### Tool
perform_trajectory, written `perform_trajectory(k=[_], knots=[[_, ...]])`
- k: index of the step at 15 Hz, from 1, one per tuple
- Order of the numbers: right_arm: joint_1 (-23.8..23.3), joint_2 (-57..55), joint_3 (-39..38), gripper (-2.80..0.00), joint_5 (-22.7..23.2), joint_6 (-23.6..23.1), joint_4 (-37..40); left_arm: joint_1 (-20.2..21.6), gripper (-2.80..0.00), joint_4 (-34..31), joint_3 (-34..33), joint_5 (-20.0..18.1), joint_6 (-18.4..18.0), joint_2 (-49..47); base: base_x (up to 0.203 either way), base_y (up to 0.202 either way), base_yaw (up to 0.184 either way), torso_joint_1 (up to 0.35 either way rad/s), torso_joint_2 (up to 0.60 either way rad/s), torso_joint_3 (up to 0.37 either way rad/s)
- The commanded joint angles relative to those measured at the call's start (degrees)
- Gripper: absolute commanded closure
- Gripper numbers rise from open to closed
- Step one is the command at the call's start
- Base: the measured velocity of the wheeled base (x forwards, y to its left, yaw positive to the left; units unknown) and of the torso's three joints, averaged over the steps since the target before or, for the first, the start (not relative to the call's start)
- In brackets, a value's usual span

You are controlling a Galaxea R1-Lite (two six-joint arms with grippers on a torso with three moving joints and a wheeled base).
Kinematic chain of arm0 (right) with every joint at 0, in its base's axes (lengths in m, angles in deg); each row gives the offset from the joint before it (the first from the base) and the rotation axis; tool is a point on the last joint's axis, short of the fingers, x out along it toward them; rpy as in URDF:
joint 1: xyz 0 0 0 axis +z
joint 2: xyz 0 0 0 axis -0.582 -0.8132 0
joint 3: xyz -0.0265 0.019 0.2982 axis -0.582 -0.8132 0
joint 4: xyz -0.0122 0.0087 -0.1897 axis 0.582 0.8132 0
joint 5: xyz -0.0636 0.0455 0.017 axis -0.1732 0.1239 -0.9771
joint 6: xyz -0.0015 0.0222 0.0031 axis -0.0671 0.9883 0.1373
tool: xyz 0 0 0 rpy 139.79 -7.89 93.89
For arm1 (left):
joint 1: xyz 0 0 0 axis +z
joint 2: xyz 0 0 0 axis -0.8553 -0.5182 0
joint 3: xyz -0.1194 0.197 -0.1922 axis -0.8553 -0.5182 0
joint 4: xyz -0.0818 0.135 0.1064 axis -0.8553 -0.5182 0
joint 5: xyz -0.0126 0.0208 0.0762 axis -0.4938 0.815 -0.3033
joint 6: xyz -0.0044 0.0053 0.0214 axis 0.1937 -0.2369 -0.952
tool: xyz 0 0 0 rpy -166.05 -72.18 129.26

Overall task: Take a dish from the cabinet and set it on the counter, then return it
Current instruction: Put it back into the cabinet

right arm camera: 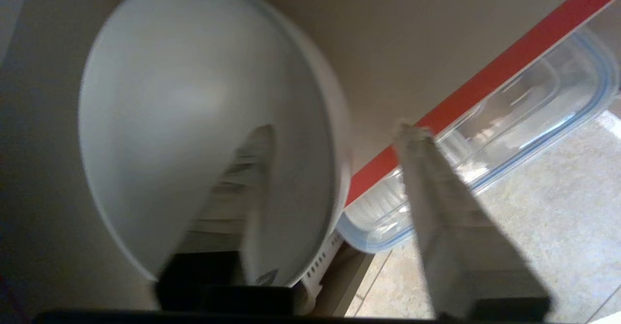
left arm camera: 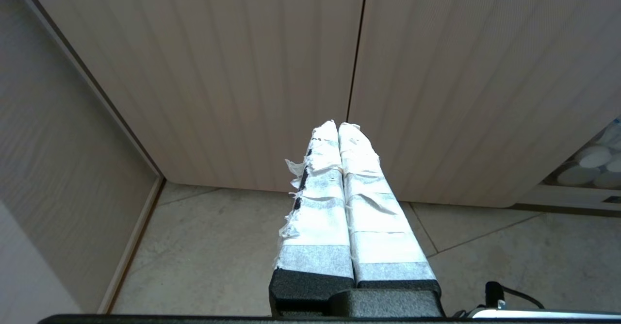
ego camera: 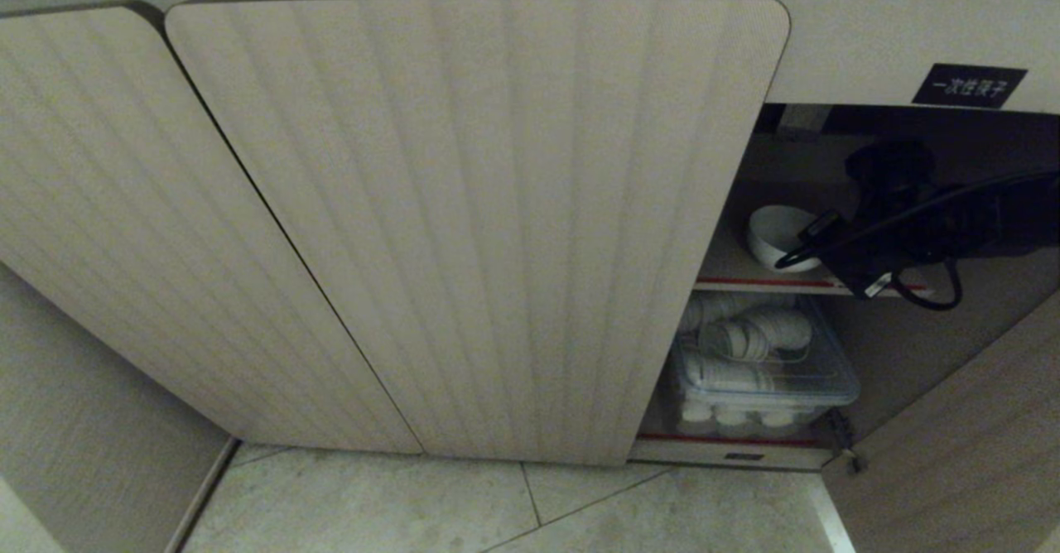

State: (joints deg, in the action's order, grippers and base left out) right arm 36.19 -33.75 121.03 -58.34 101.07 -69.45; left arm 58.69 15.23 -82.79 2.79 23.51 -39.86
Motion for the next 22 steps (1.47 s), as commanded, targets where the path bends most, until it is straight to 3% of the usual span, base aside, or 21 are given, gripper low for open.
perform_trajectory(k=[1, 12, 17, 19, 22], knots=[[0.1, -0.5, -0.1, -2.80, -1.2, 0.8, -0.5, 0.0, 0.00, 0.0, 0.0, -0.1, 0.0, 0.0, 0.000, 0.000, 0.000, 0.000, 0.00, 0.000], [0.5, 0.0, -0.4, -2.80, -2.6, 0.6, -1.4, 0.0, 0.00, 0.0, 0.0, 0.0, 0.0, 0.0, 0.000, 0.000, 0.000, 0.000, 0.00, 0.000], [0.5, 0.5, -1.5, -2.80, -4.1, -5.5, -4.7, 0.0, 0.00, 0.0, 0.1, 0.0, 0.0, 0.0, 0.000, 0.000, 0.000, 0.000, 0.00, 0.000], [0.5, 1.1, -3.9, -2.80, -4.3, -10.2, -9.8, 0.0, 0.00, 0.0, 0.0, 0.0, 0.0, 0.0, 0.000, 0.000, 0.000, 0.000, 0.00, 0.000], [0.5, 1.6, -6.2, -2.80, -4.5, -13.0, -17.3, 0.0, 0.00, 0.0, 0.1, 0.0, 0.0, 0.0, 0.000, 0.000, 0.000, 0.000, 0.00, 0.000]])
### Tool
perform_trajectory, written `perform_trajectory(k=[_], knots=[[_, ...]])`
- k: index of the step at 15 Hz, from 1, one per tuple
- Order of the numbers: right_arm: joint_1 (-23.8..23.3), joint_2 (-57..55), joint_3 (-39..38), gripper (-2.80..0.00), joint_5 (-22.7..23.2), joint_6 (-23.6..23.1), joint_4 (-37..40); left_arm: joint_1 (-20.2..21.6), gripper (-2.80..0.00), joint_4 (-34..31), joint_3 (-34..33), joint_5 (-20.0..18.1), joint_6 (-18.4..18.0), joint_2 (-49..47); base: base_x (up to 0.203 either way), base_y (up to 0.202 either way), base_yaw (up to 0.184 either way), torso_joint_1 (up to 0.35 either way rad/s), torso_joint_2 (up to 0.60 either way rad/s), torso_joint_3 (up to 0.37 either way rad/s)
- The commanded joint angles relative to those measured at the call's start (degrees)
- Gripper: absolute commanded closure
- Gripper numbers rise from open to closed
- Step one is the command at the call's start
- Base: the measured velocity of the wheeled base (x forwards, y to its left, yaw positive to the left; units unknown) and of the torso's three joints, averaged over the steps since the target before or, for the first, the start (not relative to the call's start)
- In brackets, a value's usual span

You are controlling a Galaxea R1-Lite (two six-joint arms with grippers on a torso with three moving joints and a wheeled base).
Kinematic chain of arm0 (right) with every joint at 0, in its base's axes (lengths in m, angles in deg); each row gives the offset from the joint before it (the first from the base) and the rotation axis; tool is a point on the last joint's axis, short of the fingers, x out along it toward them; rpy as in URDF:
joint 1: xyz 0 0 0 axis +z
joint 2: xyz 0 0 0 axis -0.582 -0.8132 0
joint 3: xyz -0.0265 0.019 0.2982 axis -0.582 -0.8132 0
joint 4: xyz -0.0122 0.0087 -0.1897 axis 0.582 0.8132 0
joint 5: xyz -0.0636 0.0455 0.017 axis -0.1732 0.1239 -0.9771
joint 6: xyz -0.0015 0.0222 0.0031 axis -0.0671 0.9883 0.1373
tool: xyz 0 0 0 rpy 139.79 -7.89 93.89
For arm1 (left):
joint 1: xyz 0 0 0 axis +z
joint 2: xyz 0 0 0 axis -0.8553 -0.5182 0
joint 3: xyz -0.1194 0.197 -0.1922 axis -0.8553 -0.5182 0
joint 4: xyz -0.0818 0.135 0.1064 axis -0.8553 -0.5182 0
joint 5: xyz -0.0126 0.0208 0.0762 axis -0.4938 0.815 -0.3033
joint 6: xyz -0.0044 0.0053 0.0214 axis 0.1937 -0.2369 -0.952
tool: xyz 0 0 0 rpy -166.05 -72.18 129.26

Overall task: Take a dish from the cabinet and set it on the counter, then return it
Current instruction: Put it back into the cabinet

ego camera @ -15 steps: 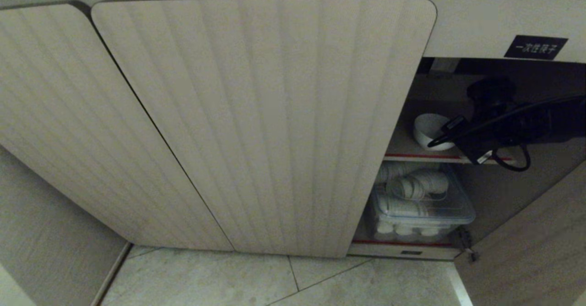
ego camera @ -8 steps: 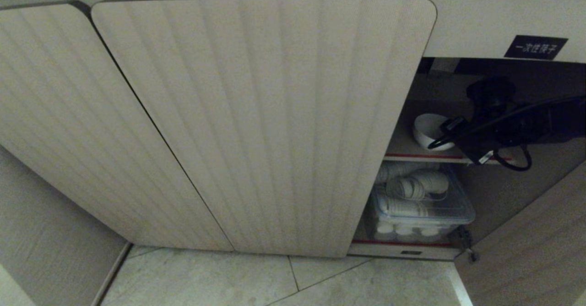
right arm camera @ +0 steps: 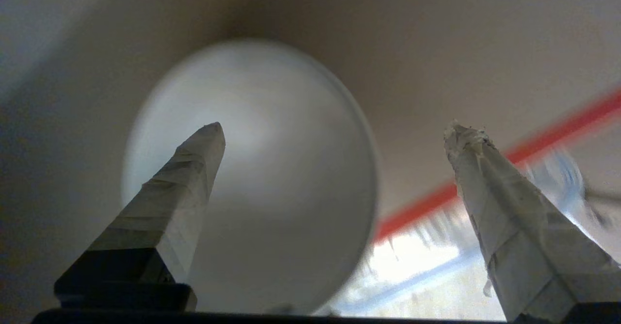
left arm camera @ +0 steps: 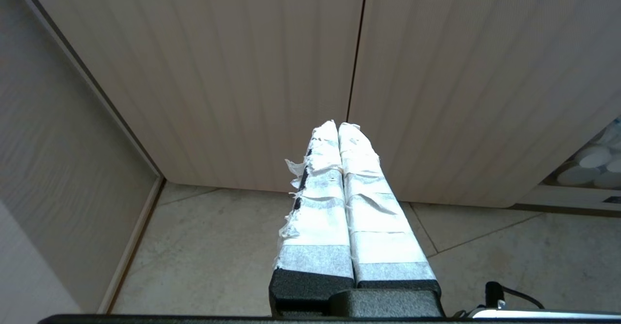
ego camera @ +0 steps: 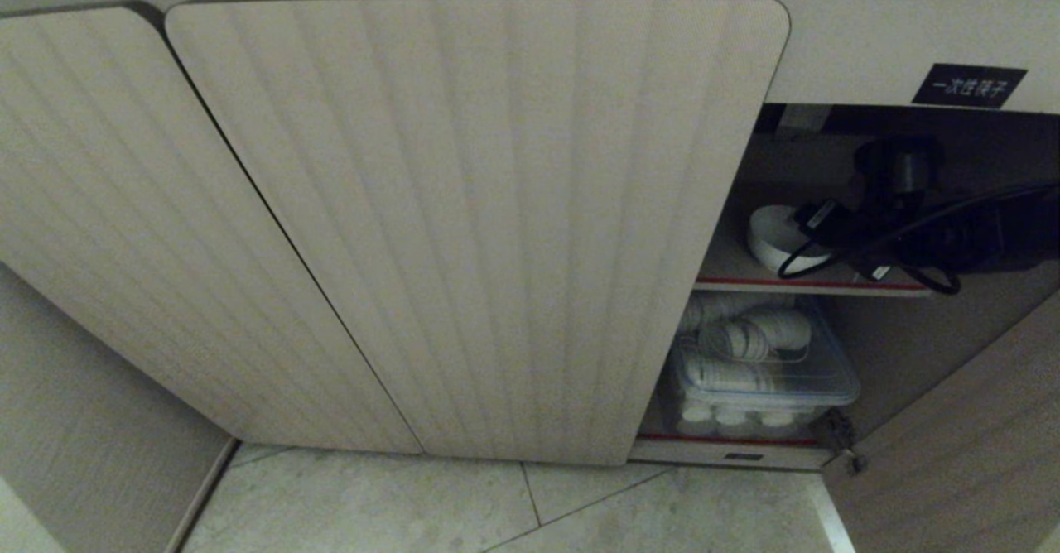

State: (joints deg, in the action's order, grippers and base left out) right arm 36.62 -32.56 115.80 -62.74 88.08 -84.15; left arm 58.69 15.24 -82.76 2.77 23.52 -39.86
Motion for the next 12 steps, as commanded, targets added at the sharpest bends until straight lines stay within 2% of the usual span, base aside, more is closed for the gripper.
perform_trajectory(k=[1, 4, 7, 9, 11, 12], knots=[[0.0, 0.6, -1.9, -2.80, -0.1, -0.5, -7.5, 0.0, 0.00, 0.0, 0.0, 0.0, 0.0, 0.0, 0.000, 0.000, 0.000, 0.000, 0.00, 0.000], [0.0, 1.7, -10.0, -2.80, 0.2, -10.4, -18.2, 0.0, 0.00, 0.0, 0.0, 0.0, 0.0, 0.0, 0.000, 0.000, 0.000, 0.000, 0.00, 0.000], [0.3, 1.9, -14.6, -2.80, 0.3, -15.1, -31.2, 0.0, 0.00, 0.0, 0.0, 0.0, 0.0, 0.0, 0.000, 0.000, 0.000, 0.000, 0.00, 0.000], [0.3, 2.1, -17.1, -2.80, 0.4, -18.1, -36.5, 0.0, 0.00, 0.0, 0.0, 0.0, 0.0, 0.0, 0.000, 0.000, 0.000, 0.000, 0.00, 0.000], [0.4, 2.7, -18.4, -2.80, 0.4, -19.2, -39.5, 0.0, 0.00, 0.0, 0.0, 0.0, 0.0, 0.0, 0.000, 0.000, 0.000, 0.000, 0.00, 0.000], [0.3, 3.0, -19.1, 0.00, 0.4, -20.2, -40.0, 0.0, 0.00, 0.0, 0.0, 0.0, 0.0, 0.0, 0.000, 0.000, 0.000, 0.000, 0.00, 0.000]])
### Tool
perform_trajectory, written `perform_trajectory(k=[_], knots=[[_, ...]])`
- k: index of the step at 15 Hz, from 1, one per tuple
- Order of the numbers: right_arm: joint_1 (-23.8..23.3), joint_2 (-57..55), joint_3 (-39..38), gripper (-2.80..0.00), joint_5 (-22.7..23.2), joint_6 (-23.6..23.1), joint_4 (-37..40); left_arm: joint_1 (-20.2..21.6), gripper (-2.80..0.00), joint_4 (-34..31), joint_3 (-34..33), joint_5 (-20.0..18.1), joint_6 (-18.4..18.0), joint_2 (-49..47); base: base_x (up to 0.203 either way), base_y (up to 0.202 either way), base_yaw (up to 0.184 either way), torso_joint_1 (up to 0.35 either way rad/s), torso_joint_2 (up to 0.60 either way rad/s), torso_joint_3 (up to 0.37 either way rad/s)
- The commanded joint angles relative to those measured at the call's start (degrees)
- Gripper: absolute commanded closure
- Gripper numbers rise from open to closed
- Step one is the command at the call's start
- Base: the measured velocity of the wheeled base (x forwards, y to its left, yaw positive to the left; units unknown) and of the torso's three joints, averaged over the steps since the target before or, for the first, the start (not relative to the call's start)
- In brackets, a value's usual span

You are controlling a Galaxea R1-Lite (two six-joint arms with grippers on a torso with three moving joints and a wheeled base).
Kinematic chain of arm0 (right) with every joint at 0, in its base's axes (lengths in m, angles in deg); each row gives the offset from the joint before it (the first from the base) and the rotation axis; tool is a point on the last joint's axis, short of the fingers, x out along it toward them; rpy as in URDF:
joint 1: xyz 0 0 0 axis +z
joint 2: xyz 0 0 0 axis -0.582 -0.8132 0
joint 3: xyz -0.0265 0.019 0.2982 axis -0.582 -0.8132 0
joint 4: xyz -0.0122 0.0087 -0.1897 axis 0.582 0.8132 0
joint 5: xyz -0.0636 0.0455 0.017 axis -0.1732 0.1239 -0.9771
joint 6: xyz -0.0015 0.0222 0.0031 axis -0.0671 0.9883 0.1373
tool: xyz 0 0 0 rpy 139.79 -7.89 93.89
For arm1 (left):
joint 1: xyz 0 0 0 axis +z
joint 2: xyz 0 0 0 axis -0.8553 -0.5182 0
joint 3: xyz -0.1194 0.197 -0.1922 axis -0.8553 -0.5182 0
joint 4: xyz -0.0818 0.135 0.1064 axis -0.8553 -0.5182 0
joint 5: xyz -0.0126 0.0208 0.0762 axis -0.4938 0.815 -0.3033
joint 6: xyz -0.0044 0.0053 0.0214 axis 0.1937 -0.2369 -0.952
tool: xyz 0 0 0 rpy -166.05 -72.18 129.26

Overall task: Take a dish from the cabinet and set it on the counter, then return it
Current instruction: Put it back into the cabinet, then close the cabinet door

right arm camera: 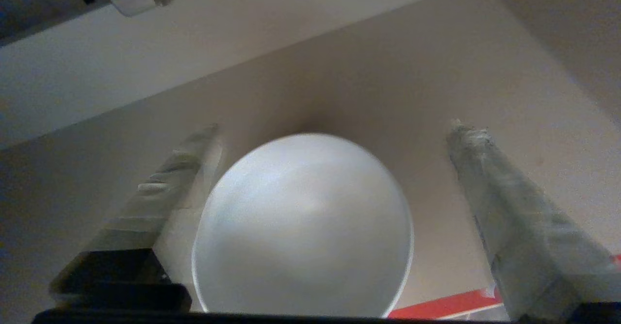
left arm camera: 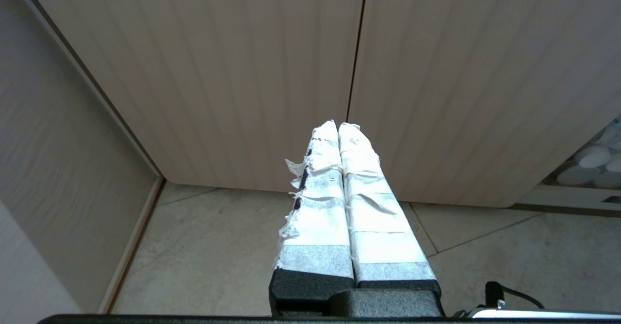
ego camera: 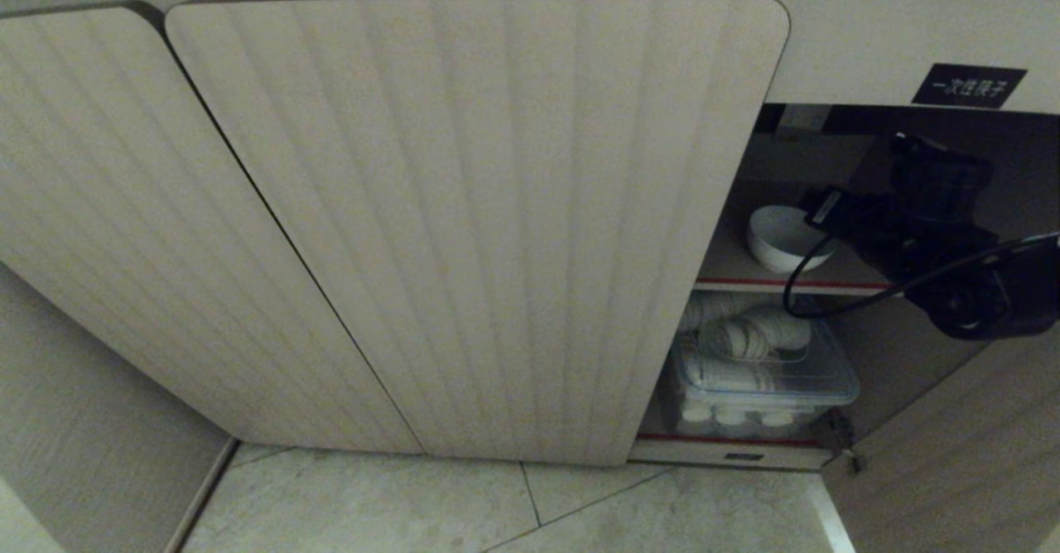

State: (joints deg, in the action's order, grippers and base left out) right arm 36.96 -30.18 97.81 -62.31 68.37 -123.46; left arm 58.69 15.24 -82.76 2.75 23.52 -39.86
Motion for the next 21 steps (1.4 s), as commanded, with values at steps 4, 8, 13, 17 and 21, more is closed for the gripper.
perform_trajectory(k=[4, 8, 13, 17, 21], knots=[[-0.1, 2.0, -4.3, 0.00, 0.0, -1.6, -2.8, 0.0, 0.00, 0.0, 0.0, 0.1, 0.0, 0.0, 0.000, 0.000, 0.000, 0.000, 0.00, 0.000], [-0.1, 2.8, -5.5, 0.00, -0.1, -1.7, -2.8, 0.1, 0.00, 0.0, 0.0, 0.0, 0.0, 0.0, 0.000, 0.000, 0.000, 0.000, 0.00, 0.000], [-0.1, 4.9, -10.2, 0.00, -0.2, -3.4, -3.6, 0.0, 0.00, 0.0, 0.0, 0.1, 0.0, 0.0, 0.000, 0.000, 0.000, 0.000, 0.00, 0.000], [-0.1, 8.6, -15.1, 0.00, -0.1, -4.9, -4.0, 0.0, 0.00, 0.0, 0.0, 0.1, 0.0, 0.0, 0.000, 0.000, 0.000, 0.000, 0.00, 0.000], [-0.1, 13.7, -21.7, 0.00, -0.1, -4.9, -4.1, 0.0, 0.00, 0.0, 0.0, 0.1, 0.0, 0.0, 0.000, 0.000, 0.000, 0.000, 0.00, 0.000]])
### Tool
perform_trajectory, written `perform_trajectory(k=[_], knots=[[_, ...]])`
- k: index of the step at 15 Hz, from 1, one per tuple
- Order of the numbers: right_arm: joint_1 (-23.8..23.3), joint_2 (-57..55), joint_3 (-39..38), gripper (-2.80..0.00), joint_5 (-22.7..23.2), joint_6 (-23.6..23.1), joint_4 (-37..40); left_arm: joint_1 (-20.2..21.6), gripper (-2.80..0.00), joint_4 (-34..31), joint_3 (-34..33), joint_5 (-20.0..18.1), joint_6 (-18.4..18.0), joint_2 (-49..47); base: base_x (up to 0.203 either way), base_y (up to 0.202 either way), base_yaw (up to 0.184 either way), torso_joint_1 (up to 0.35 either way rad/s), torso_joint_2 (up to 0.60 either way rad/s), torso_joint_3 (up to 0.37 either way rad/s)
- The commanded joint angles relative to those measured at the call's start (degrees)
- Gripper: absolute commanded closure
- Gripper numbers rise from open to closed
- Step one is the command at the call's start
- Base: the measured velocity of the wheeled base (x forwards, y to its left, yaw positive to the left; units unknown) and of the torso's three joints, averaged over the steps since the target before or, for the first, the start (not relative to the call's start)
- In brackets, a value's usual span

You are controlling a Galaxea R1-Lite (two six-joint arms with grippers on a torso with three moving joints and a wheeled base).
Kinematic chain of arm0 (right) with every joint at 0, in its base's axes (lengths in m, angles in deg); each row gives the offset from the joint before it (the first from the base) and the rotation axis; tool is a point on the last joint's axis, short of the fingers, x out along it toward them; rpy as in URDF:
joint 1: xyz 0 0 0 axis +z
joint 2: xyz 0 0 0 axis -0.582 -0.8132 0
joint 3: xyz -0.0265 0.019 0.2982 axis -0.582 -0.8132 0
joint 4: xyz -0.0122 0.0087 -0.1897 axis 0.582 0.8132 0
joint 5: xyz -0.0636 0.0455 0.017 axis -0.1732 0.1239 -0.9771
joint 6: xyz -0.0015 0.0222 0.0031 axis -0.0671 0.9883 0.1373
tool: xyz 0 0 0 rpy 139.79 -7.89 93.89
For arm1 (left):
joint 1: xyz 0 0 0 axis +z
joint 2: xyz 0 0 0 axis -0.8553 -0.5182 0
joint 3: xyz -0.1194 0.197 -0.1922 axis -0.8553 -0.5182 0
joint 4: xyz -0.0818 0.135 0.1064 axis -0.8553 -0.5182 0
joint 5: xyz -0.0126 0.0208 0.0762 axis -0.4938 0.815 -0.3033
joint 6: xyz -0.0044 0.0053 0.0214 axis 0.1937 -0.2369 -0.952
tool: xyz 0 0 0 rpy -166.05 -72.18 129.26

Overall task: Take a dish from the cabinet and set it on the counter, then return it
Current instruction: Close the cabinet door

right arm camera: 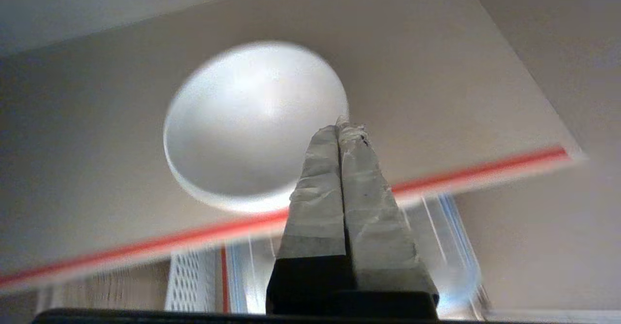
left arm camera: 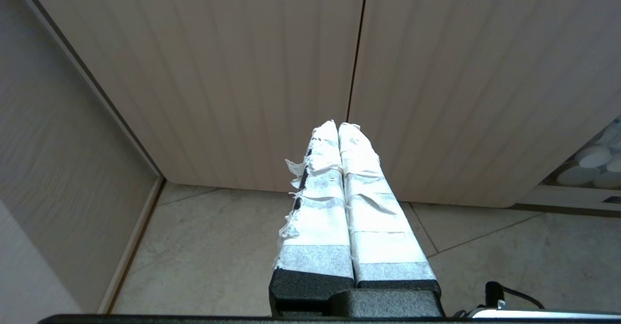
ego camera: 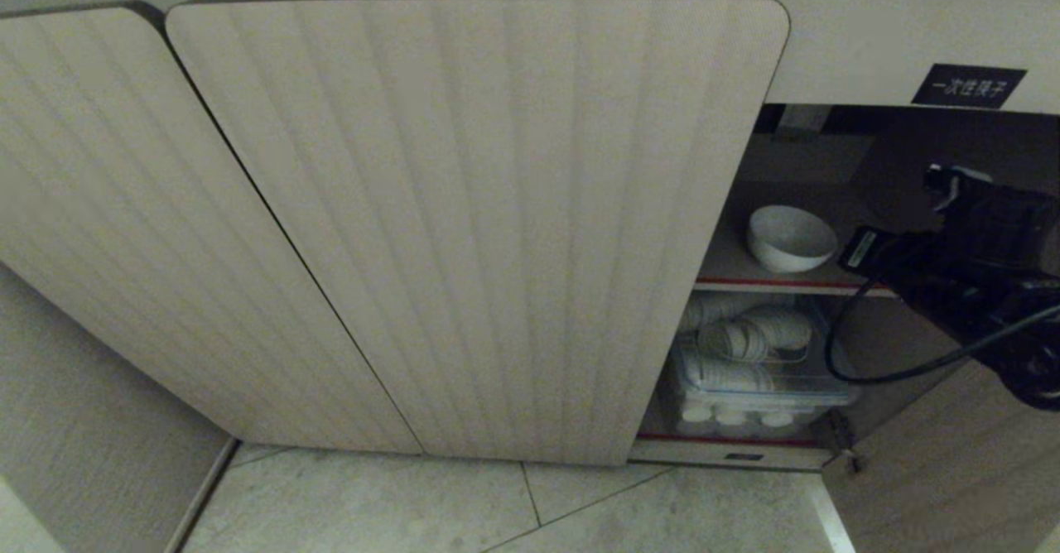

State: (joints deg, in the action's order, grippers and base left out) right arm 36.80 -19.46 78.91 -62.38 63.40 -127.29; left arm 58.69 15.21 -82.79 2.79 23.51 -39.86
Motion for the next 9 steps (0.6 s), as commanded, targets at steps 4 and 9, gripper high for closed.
perform_trajectory(k=[4, 9], knots=[[-0.1, 7.2, -8.5, 0.00, -0.1, 0.3, -3.4, 0.0, 0.00, 0.0, 0.1, 0.0, 0.0, 0.0, 0.000, 0.000, 0.000, 0.000, 0.00, 0.000], [-0.8, 12.4, -17.6, 0.00, 0.1, 0.4, -5.2, 0.0, 0.00, 0.0, 0.0, 0.0, 0.0, 0.0, 0.000, 0.000, 0.000, 0.000, 0.00, 0.000]])
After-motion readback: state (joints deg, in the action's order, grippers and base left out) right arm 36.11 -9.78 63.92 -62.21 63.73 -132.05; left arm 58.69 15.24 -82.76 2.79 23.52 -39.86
